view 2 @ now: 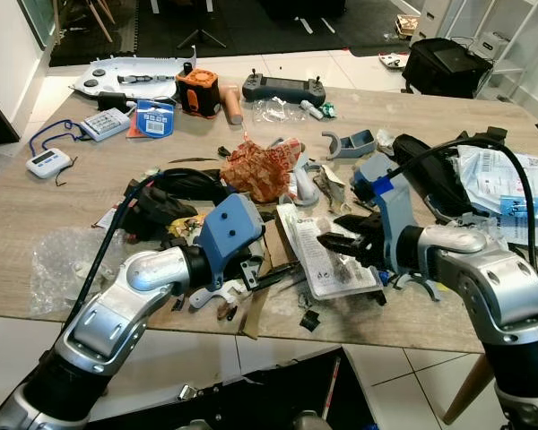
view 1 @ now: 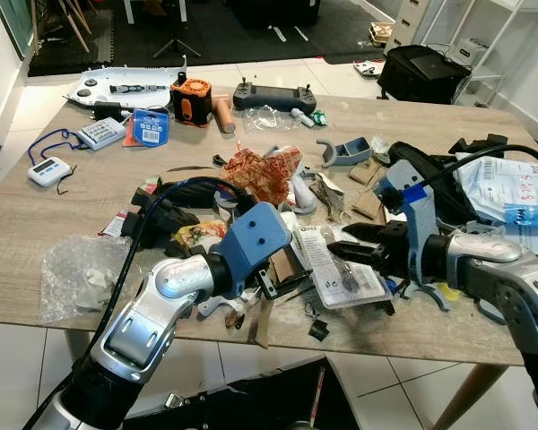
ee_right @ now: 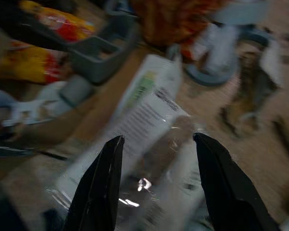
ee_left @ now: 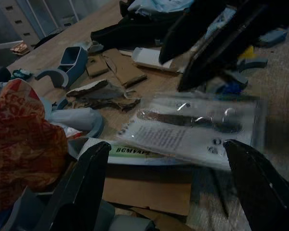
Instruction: Picking trash to rubbish bin
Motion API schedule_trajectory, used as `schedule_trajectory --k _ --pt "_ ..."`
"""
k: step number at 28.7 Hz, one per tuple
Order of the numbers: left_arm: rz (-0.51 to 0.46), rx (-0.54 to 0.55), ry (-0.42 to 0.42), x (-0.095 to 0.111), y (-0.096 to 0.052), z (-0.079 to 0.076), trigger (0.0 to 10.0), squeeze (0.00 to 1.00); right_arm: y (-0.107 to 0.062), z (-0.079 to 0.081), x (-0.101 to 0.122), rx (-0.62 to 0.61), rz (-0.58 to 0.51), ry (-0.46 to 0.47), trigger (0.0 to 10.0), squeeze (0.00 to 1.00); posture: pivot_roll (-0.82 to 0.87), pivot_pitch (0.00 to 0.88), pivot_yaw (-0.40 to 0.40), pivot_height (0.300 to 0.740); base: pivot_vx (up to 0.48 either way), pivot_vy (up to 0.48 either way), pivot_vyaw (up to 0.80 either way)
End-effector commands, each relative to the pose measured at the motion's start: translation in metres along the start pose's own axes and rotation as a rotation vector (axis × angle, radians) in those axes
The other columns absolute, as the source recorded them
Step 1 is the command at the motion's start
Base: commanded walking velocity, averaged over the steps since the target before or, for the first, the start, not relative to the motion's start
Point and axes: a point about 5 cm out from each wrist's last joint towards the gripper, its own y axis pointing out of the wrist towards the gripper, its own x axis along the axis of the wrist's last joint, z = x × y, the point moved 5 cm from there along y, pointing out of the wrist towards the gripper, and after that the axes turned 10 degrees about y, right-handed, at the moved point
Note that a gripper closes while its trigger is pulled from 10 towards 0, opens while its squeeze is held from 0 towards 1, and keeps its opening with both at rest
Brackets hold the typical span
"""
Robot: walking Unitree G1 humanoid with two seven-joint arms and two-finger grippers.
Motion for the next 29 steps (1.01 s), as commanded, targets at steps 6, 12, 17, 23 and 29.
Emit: schedule_trajectory --k 6,12,17,23,29 --pt "0.005 -0.019 0.003 -0.001 0.003 -0.005 10.0 0.00 -0.005 -0.007 -0.010 -0.019 0.045 0.087 10.0 0.98 0.00 0.150 -0.018 0.740 0.000 0.000 0.00" --pt "0.005 -0.010 -0.001 0.000 0.006 -0.004 10.0 0.00 0.005 -0.019 -0.018 -0.009 -0.079 0.362 10.0 1.00 0.00 0.162 -0.022 0.740 0.000 0.000 0.00" --pt "0.010 -0.008 -0.006 -0.001 0.006 -0.004 10.0 0.00 0.016 -0.022 -0.031 -0.042 -0.119 0.479 10.0 0.87 0.00 0.170 -0.027 0.740 0.000 0.000 0.00" --pt "0.015 -0.014 -0.008 -0.002 0.006 -0.007 10.0 0.00 0.030 -0.012 -0.056 -0.107 0.047 0.268 10.0 0.00 0.00 0.180 -0.022 0.740 0.000 0.000 0.00" --pt "0.015 -0.016 -0.006 -0.001 0.006 -0.006 10.0 0.00 0.046 -0.012 -0.066 -0.167 0.074 0.168 10.0 0.00 0.00 0.180 -0.022 0.740 0.000 0.000 0.00"
